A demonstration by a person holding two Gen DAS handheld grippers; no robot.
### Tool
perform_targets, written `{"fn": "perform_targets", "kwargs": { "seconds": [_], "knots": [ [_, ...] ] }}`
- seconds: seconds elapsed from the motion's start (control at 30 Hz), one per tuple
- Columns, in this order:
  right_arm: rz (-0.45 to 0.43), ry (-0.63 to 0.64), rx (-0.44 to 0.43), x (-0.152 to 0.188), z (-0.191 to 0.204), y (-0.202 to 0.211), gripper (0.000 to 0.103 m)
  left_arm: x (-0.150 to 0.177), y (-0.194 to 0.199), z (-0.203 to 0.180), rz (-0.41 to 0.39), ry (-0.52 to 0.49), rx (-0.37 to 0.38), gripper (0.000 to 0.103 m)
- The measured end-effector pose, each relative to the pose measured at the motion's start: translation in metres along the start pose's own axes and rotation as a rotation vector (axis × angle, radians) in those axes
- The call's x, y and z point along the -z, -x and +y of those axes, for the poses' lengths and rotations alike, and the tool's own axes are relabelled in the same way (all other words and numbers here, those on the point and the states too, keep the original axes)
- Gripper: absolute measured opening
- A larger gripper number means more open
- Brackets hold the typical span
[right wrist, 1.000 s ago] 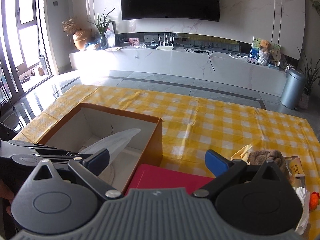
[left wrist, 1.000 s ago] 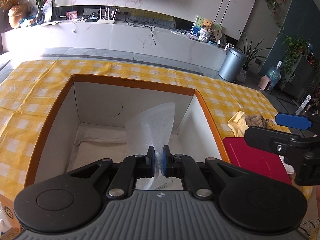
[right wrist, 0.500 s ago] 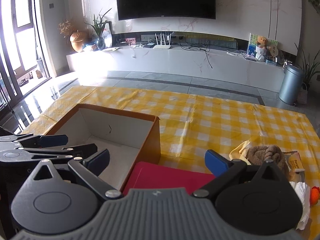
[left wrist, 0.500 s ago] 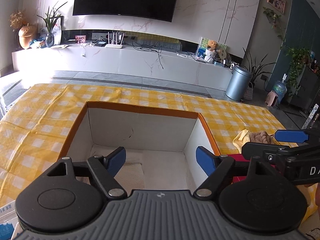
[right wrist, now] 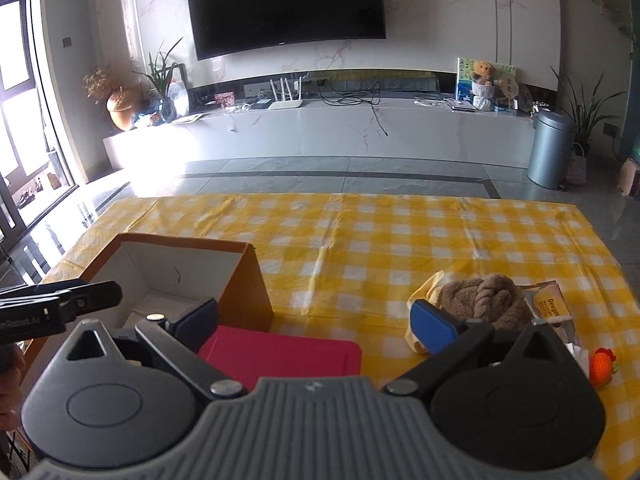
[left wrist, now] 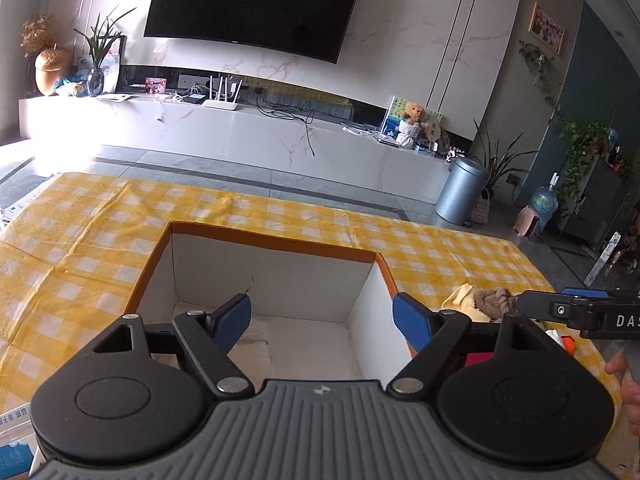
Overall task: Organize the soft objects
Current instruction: 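Withdraw both tools from the white box back over the remaining items, then move the right tool to the crumpled white cloth and close on it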
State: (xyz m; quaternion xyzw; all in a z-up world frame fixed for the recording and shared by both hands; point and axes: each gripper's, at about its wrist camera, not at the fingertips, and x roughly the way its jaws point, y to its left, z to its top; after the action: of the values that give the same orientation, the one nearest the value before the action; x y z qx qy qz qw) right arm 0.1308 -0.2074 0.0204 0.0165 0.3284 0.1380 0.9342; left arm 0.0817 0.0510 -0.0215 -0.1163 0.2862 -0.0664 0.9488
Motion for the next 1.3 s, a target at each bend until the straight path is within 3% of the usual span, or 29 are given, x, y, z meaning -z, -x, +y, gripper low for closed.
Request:
{"fn": "perform_targets", "kwargs": {
  "seconds": [0.4,0.53,0.63,0.8,0.9,1.07,1.17,1.3],
  "knots": [
    [-0.072,-0.165,0.144,-0.004,-0.083,0.047,0.1,-0.004,0.012,-0.006,-0.025,-0.013,0.044,0.094],
    [-0.025,-0.195,0.232,0.002,-0.103,0.042,0.1,-0.005,0.015,-0.013,-0.042,-0.024,0.039,0.094],
    [0.02,-0.201,0.24,0.008,-0.116,0.034,0.1,-0.007,0.016,-0.022,-0.027,-0.055,0.012,0.094],
    [0.02,-0.218,0.284,0.011,-0.127,0.037,0.1,-0.012,0.013,-0.044,-0.002,-0.093,0.004,0.094],
    [0.032,-0.19,0.312,0.011,-0.13,0.035,0.1,-0.014,0.009,-0.06,0.023,-0.092,0.042,0.094],
    [0.11,-0.197,0.269,0.021,-0.141,0.015,0.1,-0.014,0.006,-0.099,0.072,-0.138,0.133,0.094],
    [0.149,-0.222,0.258,0.027,-0.149,0.006,0.1,-0.01,0.003,-0.122,0.089,-0.194,0.118,0.094],
    [0.11,-0.293,0.169,0.03,-0.164,0.012,0.1,-0.006,-0.008,-0.145,0.126,-0.22,0.027,0.093]
  ]
}}
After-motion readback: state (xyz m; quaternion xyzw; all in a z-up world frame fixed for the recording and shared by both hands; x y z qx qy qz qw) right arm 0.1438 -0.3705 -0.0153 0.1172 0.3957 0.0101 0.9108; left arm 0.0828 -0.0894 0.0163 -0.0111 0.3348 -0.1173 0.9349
